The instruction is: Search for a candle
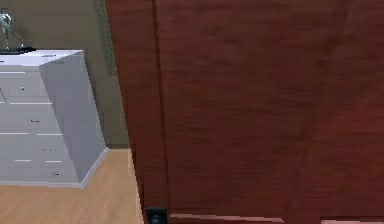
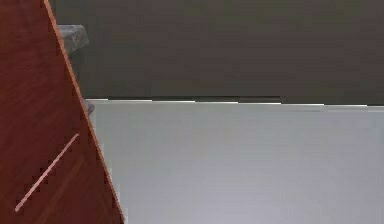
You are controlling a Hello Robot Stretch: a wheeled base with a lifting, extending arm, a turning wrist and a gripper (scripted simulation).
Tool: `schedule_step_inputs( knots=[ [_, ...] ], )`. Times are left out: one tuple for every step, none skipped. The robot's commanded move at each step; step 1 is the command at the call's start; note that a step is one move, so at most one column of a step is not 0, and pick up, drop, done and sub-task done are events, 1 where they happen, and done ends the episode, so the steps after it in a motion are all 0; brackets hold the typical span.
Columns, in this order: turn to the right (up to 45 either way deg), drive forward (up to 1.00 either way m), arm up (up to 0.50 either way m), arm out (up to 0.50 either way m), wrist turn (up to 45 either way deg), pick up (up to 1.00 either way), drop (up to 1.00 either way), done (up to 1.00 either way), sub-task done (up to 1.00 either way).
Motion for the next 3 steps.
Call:
schedule_step_inputs(
  knots=[
    [-45.0,0.00,0.00,0.00,0.0,0.00,0.00,0.00,0.00],
    [-24.0,0.00,0.00,0.00,0.0,0.00,0.00,0.00,0.00],
    [0.0,1.00,0.00,0.00,0.0,0.00,0.00,0.00,0.00]
  ],
)
